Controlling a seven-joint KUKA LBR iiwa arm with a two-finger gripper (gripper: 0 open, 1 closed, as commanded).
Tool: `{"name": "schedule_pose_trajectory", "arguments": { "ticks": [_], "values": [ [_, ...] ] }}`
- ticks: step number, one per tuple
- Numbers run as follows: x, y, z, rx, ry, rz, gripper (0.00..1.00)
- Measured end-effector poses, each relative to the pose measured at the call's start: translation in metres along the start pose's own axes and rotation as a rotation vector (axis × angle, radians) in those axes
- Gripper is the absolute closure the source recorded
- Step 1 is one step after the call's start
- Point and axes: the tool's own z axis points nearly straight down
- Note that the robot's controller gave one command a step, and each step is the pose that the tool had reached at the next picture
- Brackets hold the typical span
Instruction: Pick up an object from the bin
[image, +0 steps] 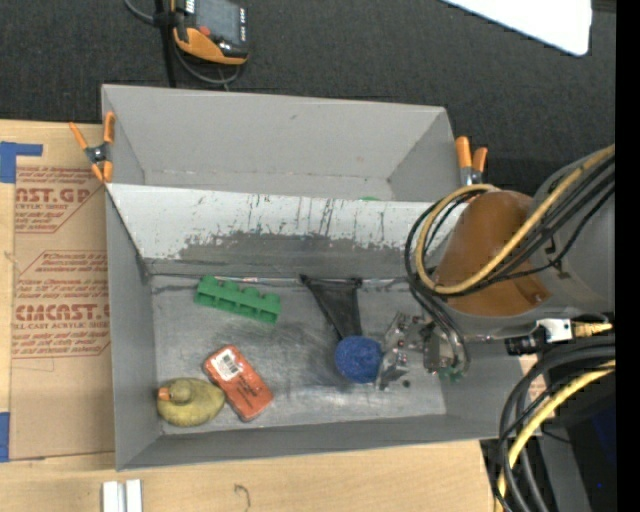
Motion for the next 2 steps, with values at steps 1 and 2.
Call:
{"name": "schedule_pose_trajectory", "arguments": {
  "ticks": [1, 2],
  "values": [
    [-0.0003, 0.0002, -0.0089, -0.001, -0.004, 0.0, 1.0],
    [0.0009, 0.0001, -0.0149, 0.001, 0.003, 0.0, 1.0]
  ]
}}
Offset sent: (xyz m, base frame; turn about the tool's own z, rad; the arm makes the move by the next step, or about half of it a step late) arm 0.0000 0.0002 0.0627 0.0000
